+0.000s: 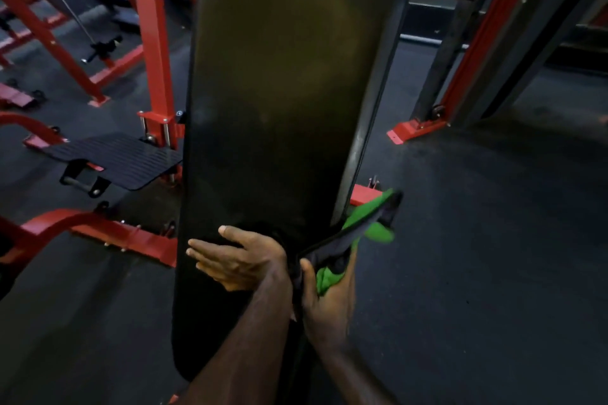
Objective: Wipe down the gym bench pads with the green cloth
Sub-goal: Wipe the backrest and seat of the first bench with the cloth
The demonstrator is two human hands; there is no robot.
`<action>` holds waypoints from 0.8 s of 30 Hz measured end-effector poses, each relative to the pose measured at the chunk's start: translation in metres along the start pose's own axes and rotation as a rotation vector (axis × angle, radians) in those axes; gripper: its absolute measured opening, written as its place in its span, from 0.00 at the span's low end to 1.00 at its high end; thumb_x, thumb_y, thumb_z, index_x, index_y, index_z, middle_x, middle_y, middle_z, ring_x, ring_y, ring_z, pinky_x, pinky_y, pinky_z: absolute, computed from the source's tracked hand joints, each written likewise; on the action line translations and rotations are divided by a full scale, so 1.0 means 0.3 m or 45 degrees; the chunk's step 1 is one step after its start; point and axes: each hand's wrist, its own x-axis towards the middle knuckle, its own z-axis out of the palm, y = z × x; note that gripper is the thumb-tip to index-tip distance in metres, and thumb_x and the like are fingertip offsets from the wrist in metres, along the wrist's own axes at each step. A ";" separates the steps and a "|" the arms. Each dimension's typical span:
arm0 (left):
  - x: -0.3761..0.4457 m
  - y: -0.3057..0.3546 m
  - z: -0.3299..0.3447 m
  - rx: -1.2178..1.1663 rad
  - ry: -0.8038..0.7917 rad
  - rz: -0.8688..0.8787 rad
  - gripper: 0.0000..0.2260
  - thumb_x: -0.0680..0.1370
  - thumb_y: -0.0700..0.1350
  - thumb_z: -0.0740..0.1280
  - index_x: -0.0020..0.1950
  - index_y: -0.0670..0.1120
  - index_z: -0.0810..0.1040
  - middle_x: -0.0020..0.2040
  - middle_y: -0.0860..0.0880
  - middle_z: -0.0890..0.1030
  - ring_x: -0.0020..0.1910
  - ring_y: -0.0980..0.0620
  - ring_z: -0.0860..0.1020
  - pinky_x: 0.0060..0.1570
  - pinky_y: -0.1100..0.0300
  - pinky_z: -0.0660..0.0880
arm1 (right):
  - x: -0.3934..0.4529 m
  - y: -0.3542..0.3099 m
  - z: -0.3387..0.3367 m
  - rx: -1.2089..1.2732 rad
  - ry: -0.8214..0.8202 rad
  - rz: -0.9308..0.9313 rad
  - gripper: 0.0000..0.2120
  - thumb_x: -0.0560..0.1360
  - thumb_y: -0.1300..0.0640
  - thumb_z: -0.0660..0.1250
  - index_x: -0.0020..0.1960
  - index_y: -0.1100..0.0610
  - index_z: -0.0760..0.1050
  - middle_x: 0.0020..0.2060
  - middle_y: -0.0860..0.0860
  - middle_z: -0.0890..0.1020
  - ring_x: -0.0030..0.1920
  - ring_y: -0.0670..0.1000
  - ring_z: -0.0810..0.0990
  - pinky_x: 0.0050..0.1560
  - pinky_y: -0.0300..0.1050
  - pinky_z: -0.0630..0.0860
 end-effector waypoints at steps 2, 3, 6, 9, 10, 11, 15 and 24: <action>-0.001 -0.002 -0.001 0.001 0.006 0.002 0.33 0.80 0.60 0.51 0.83 0.48 0.60 0.83 0.48 0.61 0.82 0.45 0.57 0.78 0.49 0.52 | 0.066 -0.035 0.009 0.051 0.066 -0.039 0.43 0.76 0.39 0.67 0.80 0.64 0.59 0.77 0.58 0.66 0.78 0.58 0.66 0.77 0.38 0.59; 0.000 0.000 0.001 0.012 0.002 0.002 0.33 0.80 0.60 0.51 0.83 0.48 0.60 0.83 0.48 0.61 0.82 0.45 0.57 0.78 0.49 0.52 | 0.113 -0.069 0.012 0.059 0.140 -0.096 0.43 0.76 0.41 0.68 0.80 0.66 0.59 0.76 0.56 0.65 0.78 0.55 0.63 0.77 0.35 0.58; 0.003 0.000 0.017 0.024 0.052 0.026 0.33 0.81 0.61 0.51 0.83 0.47 0.62 0.82 0.47 0.63 0.81 0.44 0.60 0.77 0.52 0.53 | 0.186 -0.136 0.019 0.013 0.255 -0.239 0.40 0.79 0.45 0.67 0.82 0.63 0.54 0.79 0.50 0.59 0.81 0.41 0.55 0.77 0.32 0.54; 0.012 -0.006 0.012 0.035 0.036 0.006 0.34 0.80 0.62 0.50 0.83 0.48 0.61 0.83 0.48 0.62 0.82 0.44 0.59 0.78 0.50 0.53 | 0.103 -0.093 0.019 -0.068 0.190 -0.275 0.40 0.79 0.44 0.67 0.82 0.59 0.52 0.79 0.55 0.62 0.81 0.42 0.55 0.76 0.30 0.52; 0.007 -0.012 0.008 0.035 0.022 0.023 0.34 0.80 0.62 0.50 0.83 0.47 0.61 0.83 0.47 0.62 0.82 0.44 0.59 0.78 0.49 0.53 | 0.068 -0.069 0.006 -0.074 0.154 -0.249 0.40 0.79 0.42 0.66 0.82 0.58 0.53 0.77 0.59 0.65 0.80 0.47 0.59 0.75 0.28 0.52; 0.007 -0.014 0.005 0.032 0.023 0.032 0.33 0.80 0.61 0.51 0.83 0.47 0.61 0.83 0.47 0.62 0.82 0.44 0.59 0.78 0.49 0.54 | 0.049 -0.056 -0.003 -0.059 0.114 -0.230 0.40 0.79 0.39 0.65 0.81 0.57 0.53 0.76 0.60 0.66 0.78 0.51 0.61 0.75 0.27 0.52; 0.003 -0.016 0.012 0.019 -0.002 -0.008 0.31 0.82 0.60 0.52 0.84 0.50 0.58 0.84 0.50 0.59 0.83 0.46 0.56 0.78 0.46 0.52 | 0.199 -0.124 -0.012 -0.021 0.194 -0.332 0.40 0.80 0.45 0.67 0.81 0.67 0.56 0.77 0.57 0.63 0.79 0.54 0.61 0.77 0.33 0.55; -0.006 -0.006 -0.003 0.001 -0.007 0.033 0.32 0.82 0.61 0.51 0.83 0.47 0.61 0.82 0.47 0.63 0.81 0.43 0.60 0.77 0.48 0.56 | 0.221 -0.117 -0.030 -0.515 -0.005 -0.895 0.28 0.76 0.53 0.63 0.75 0.54 0.67 0.71 0.62 0.69 0.76 0.60 0.66 0.74 0.62 0.68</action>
